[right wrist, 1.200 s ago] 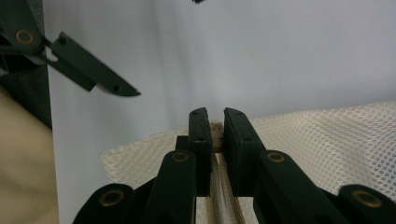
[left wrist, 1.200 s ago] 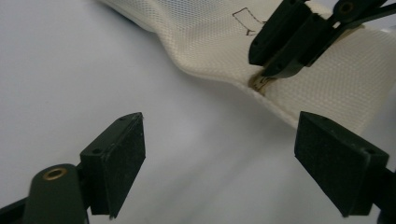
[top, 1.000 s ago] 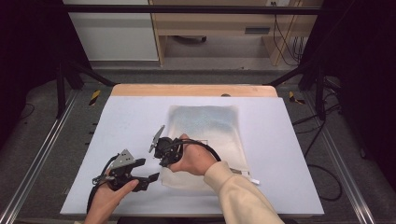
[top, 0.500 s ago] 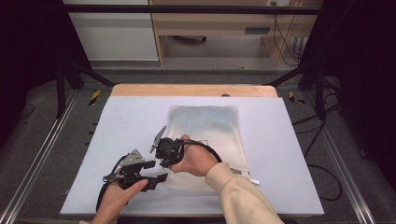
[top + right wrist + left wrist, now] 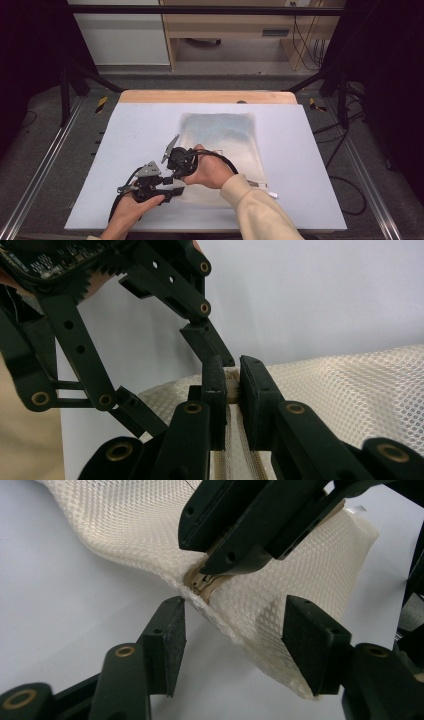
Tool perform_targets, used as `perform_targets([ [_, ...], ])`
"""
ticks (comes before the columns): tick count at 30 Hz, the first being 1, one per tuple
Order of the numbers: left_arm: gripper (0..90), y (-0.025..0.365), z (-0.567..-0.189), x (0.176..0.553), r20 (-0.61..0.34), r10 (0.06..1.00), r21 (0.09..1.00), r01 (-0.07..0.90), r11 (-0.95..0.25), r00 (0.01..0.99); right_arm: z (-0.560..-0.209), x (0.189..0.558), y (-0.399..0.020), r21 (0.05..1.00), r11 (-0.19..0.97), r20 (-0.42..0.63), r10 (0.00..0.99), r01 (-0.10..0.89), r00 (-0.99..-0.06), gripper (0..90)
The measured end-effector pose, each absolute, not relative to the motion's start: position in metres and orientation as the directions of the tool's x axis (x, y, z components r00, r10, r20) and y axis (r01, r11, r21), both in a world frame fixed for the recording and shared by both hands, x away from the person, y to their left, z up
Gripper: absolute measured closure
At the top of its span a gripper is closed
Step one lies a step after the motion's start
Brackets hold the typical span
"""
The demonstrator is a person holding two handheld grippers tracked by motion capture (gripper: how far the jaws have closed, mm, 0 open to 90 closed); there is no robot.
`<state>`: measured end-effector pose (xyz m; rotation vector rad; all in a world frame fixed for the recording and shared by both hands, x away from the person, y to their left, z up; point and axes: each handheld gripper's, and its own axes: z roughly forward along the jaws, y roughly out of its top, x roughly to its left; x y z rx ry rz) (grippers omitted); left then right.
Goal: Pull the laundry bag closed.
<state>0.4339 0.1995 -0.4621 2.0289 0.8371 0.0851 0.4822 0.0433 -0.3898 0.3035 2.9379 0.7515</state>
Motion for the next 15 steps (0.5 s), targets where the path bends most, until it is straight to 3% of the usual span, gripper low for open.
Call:
perform_targets([
  [6, 49.3, 0.199, -0.465, 0.439, -0.280, 0.572, 0.774, 0.534, -0.340, 0.771, -0.390, 0.482, 0.043, 0.488, 0.856, -0.035, 0.217, 0.173, -0.975, 82.0],
  [15, 48.6, 0.200, -0.469, 0.446, -0.340, 0.534, 0.771, 0.554, -0.313, 0.774, -0.390, 0.482, 0.042, 0.491, 0.852, -0.034, 0.224, 0.179, -0.974, 82.0],
])
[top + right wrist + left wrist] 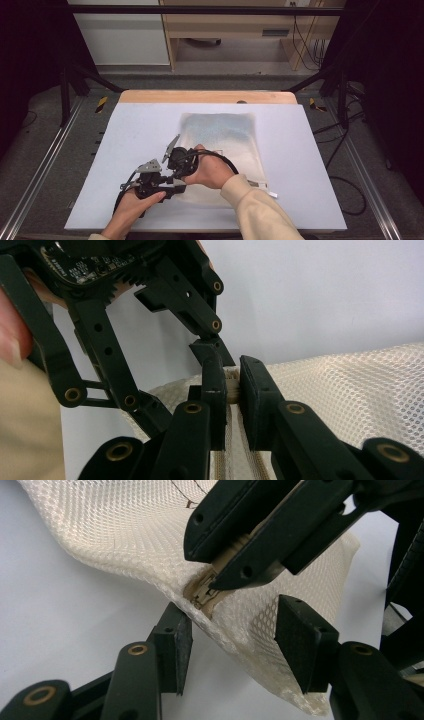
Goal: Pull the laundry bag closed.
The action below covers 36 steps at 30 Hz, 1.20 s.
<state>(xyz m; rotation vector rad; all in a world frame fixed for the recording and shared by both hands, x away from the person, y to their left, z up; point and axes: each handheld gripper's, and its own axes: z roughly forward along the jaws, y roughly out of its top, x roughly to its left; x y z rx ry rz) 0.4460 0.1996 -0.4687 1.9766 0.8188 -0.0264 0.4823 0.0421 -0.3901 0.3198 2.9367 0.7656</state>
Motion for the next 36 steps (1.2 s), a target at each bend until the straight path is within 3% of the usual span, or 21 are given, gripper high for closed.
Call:
perform_targets([
  [12, 46.1, 0.196, -0.472, 0.451, -0.380, 0.502, 0.761, 0.571, -0.307, 0.777, -0.390, 0.483, 0.041, 0.493, 0.852, -0.031, 0.223, 0.179, -0.974, 82.0],
  [27, 64.4, 0.196, -0.475, 0.460, -0.370, 0.501, 0.749, 0.570, -0.337, 0.783, -0.392, 0.482, 0.042, 0.490, 0.853, -0.027, 0.221, 0.179, -0.975, 82.0],
  [36, 57.3, 0.192, -0.477, 0.460, -0.386, 0.496, 0.750, 0.578, -0.323, 0.778, -0.391, 0.483, 0.040, 0.492, 0.851, -0.029, 0.225, 0.182, -0.974, 82.0],
])
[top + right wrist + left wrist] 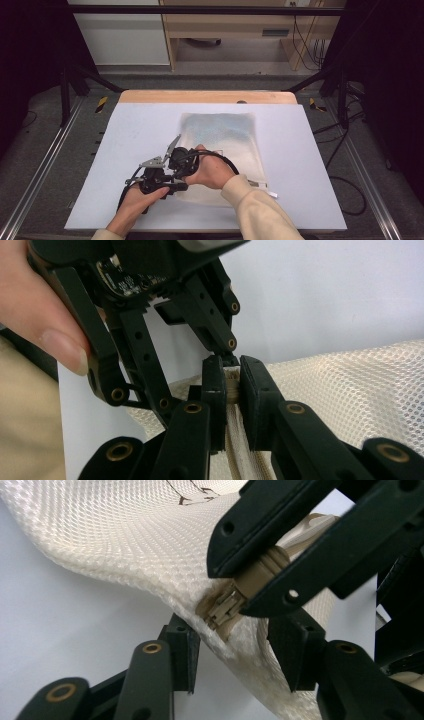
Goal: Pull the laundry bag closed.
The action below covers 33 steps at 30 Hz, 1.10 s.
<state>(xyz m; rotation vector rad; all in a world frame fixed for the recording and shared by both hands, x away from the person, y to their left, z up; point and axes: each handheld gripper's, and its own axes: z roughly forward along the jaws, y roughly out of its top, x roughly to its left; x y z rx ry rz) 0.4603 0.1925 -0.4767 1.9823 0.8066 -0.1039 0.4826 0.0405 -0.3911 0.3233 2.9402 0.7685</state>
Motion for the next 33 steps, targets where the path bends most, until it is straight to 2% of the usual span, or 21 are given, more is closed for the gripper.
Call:
perform_targets([
  [2, 58.0, 0.192, -0.478, 0.461, -0.389, 0.495, 0.747, 0.580, -0.324, 0.777, -0.391, 0.482, 0.041, 0.490, 0.852, -0.024, 0.226, 0.186, -0.974, 82.0],
  [15, 79.4, 0.191, -0.480, 0.465, -0.358, 0.513, 0.747, 0.569, -0.344, 0.780, -0.392, 0.482, 0.040, 0.492, 0.852, -0.028, 0.219, 0.177, -0.975, 82.1],
  [33, 82.7, 0.191, -0.477, 0.465, -0.349, 0.521, 0.750, 0.566, -0.343, 0.779, -0.396, 0.479, 0.030, 0.469, 0.869, -0.062, 0.213, 0.160, -0.975, 82.1],
])
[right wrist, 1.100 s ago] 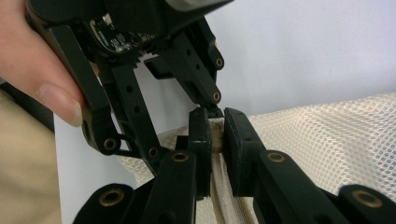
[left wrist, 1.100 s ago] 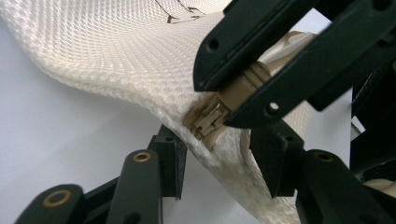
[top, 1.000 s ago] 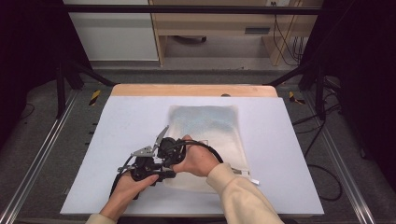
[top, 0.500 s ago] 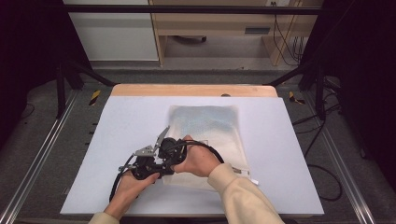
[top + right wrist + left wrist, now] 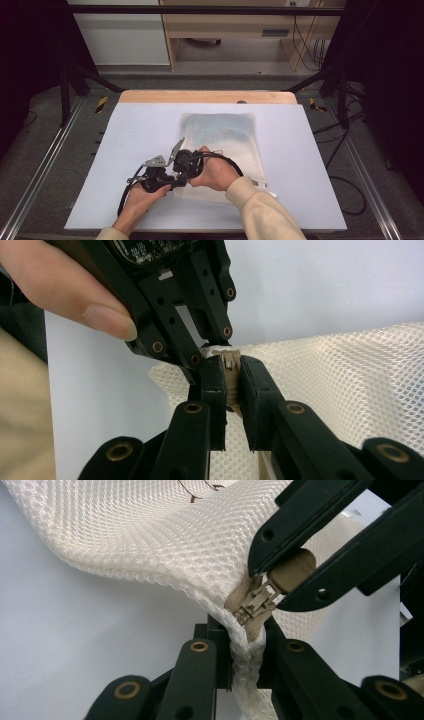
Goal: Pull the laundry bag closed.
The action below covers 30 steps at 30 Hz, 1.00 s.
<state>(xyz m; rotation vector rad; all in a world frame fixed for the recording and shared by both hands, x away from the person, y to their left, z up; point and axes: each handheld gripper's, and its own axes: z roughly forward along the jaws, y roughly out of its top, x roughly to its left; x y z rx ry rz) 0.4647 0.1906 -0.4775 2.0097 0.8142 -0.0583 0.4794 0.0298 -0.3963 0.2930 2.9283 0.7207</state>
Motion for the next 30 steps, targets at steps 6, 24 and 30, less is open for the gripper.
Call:
perform_targets([
  [6, 83.0, 0.191, -0.476, 0.464, -0.345, 0.525, 0.750, 0.565, -0.344, 0.778, -0.397, 0.478, 0.028, 0.439, 0.886, -0.084, 0.206, 0.150, -0.975, 82.3],
  [24, 83.0, 0.195, -0.470, 0.463, -0.328, 0.520, 0.766, 0.544, -0.342, 0.789, -0.405, 0.480, 0.003, 0.516, 0.841, -0.068, 0.233, 0.166, -0.970, 82.2],
  [30, 82.9, 0.194, -0.467, 0.461, -0.314, 0.532, 0.769, 0.539, -0.343, 0.787, -0.408, 0.479, -0.003, 0.568, 0.809, -0.068, 0.230, 0.152, -0.971, 82.2],
])
